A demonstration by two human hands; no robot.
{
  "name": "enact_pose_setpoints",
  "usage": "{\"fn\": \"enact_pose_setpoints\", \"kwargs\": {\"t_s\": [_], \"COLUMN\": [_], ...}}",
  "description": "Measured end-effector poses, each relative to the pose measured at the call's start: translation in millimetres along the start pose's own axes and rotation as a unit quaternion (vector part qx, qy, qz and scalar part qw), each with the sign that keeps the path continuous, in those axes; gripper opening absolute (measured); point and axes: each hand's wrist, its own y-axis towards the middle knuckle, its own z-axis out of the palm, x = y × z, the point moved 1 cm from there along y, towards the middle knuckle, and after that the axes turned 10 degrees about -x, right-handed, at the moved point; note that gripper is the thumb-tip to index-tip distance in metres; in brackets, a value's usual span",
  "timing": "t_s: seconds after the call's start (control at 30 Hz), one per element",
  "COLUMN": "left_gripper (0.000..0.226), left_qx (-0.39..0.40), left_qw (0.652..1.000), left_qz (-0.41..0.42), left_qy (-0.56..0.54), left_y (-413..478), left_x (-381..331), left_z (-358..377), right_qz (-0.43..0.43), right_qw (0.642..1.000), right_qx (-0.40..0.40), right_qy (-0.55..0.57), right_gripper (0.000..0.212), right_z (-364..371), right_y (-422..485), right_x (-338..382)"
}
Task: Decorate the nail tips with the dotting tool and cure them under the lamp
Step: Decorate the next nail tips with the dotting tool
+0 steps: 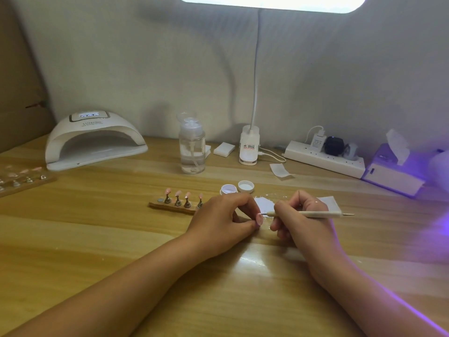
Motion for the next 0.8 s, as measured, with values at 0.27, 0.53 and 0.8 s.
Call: {"fn": "enact_pose_setpoints", "kwargs": {"t_s": [0.27,0.53,0.8], "left_gripper": [0.024,0.023,0.026], "left_qx": [-0.001,0.0,-0.001], "left_qw": [1.0,1.0,1.0], "left_qz": [-0.001,-0.003,-0.004], "left_qy": [-0.008,-0.014,-0.008], "left_y": [-0.4,-0.1,0.3], "left_x": [0.7,0.6,1.4], "left_z": [-0.2,0.3,1.2], "right_qz": [-0.003,0.002,-0.008], "right_qw": [1.0,1.0,0.999], "right_qx": [-0.006,0.0,0.001], "right_qy": [0.019,0.013,0.033], "right_gripper": [0.01,0.01,0.027], "right_z": [0.0,0.8,-1.2], "right_y": [0.7,1.0,1.7], "right_x": [-0.6,-0.8,-1.7]}}
